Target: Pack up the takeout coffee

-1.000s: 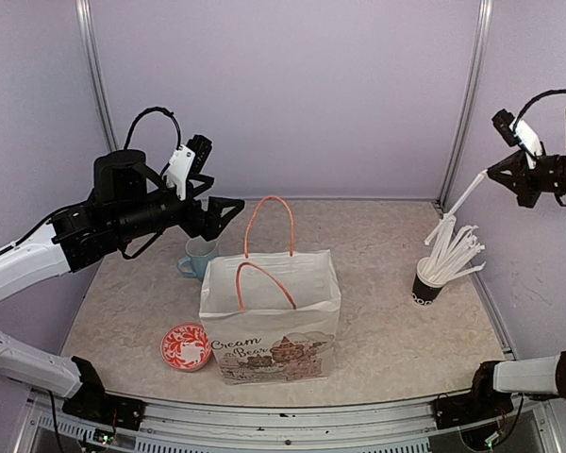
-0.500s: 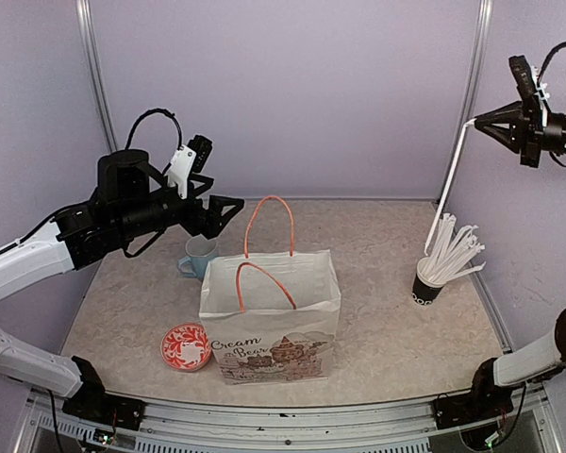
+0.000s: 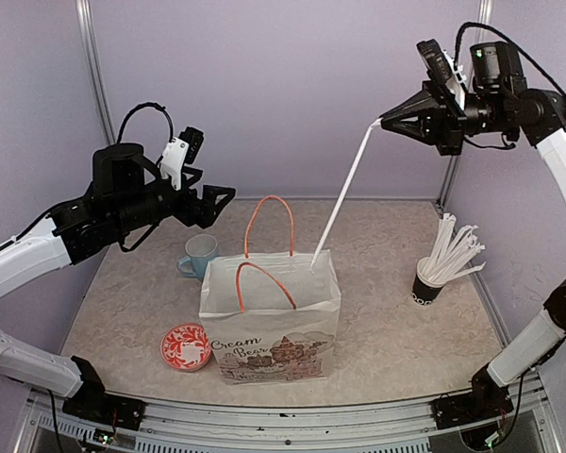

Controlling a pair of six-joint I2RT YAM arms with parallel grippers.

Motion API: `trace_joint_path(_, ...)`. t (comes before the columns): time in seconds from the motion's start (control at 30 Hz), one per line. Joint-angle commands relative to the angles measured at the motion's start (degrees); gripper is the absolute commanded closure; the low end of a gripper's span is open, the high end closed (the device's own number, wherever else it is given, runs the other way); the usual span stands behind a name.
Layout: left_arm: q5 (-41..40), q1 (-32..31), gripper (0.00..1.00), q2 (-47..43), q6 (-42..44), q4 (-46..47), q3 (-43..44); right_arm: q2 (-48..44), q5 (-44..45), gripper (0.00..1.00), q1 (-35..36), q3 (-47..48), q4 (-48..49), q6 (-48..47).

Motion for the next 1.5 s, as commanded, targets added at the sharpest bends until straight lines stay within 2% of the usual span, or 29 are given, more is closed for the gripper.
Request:
trace_joint_path(0.0, -1.2, 1.2, 0.08, -0.6, 0.9, -0.9, 1.1, 3.2, 3.4, 1.0, 7.0, 3.9, 1.3, 0.2)
trace_joint_path(0.2, -2.1, 2.8, 0.08, -1.2, 1.5, -1.5, 0.8, 8.6, 11.0, 1.0, 17.8, 4.3, 0.6, -2.3)
trace_joint_path(0.5, -1.7, 3.9, 0.08, -2.7, 1.4, -0.4, -1.8, 14.8, 20.7, 1.0, 27.1, 1.9, -1.4, -5.3)
trace_joint_path(0.77, -1.6, 4.3, 0.08, -2.9, 1.8, 0.0, -2.6, 10.2, 26.2, 1.0, 27.8, 4.1, -0.2, -7.6)
trace_joint_path(1.1, -0.4, 4.7, 0.08, -1.1, 1.2, 0.2, -1.6, 6.0, 24.0, 1.0, 27.7, 7.7, -0.5, -8.7)
trace_joint_path(1.47, 0.1, 4.7, 0.08, 0.0, 0.9, 0.5, -1.4, 9.2, 18.0, 1.0, 28.0, 11.2, -1.2, -7.8)
